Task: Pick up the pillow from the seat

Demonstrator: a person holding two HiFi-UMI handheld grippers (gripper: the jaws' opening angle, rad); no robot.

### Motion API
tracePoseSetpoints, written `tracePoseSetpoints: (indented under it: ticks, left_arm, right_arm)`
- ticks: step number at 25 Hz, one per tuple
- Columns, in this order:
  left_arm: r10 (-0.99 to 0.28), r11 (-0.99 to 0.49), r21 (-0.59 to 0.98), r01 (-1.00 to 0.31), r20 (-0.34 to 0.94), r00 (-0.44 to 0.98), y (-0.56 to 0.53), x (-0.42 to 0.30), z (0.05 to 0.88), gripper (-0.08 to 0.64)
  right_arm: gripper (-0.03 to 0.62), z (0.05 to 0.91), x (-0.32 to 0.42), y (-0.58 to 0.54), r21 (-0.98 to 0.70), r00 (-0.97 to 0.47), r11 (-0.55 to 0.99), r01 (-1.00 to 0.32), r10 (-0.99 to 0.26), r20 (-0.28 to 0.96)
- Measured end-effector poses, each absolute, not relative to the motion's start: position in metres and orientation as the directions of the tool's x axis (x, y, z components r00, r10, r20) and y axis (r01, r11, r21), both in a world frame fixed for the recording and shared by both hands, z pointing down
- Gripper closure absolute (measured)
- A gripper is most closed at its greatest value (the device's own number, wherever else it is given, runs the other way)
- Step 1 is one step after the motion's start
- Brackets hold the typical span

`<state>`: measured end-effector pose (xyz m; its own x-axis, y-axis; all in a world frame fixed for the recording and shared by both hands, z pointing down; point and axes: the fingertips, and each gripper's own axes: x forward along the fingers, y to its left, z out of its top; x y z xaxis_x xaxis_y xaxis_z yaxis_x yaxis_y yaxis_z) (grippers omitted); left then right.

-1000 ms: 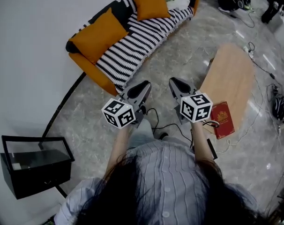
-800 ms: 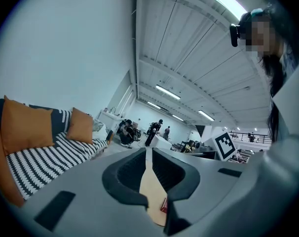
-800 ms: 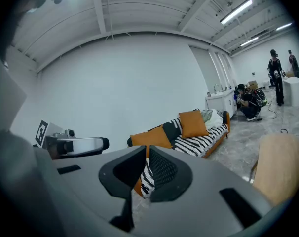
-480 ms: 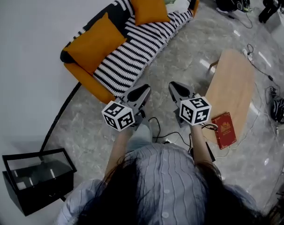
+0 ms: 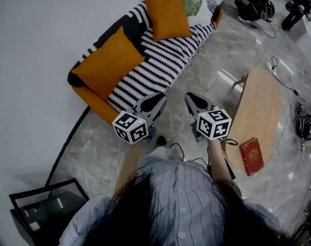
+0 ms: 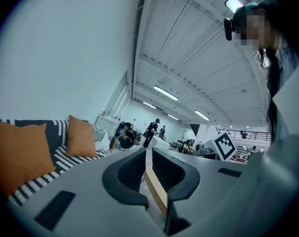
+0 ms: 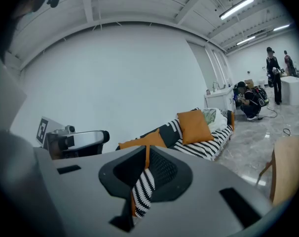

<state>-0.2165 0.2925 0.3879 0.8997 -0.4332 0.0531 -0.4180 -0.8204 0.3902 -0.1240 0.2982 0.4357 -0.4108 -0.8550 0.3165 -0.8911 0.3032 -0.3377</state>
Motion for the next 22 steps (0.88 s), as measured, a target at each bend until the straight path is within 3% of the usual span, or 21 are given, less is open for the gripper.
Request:
tracePoseSetpoints:
  ticks: [10,22]
  left_arm:
    - [-0.422,-0.806,0.434,-0.404,0.058,0.905,0.225,-0.252,0.405,0.529]
    - [-0.413,-0.792,0.464,-0.397,0.073,0.908,0.187,-0.234,0.423,0.529]
  right_arm:
    - [0.557,0.446,-0.147,0.248,-0.326,-0.362,0.25,-0.912,-0.864,0.35]
    - [0.557,0.462,-0.128,0.215,-0.334,-0.355,0.231,-0.914,-0.854,0.38]
